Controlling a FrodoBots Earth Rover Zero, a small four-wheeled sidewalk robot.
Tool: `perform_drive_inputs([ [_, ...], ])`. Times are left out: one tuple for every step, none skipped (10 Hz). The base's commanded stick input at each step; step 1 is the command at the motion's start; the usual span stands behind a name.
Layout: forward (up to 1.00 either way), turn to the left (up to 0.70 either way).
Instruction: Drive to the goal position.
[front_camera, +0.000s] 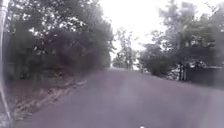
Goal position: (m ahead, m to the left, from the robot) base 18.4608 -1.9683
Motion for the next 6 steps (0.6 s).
perform_drive_inputs([
  [0.7, 0.0],
  [0.7, 0.0],
  [0.7, 0.0],
  [0.7, 0.0],
  [0.7, 0.0],
  [0.7, 0.0],
])
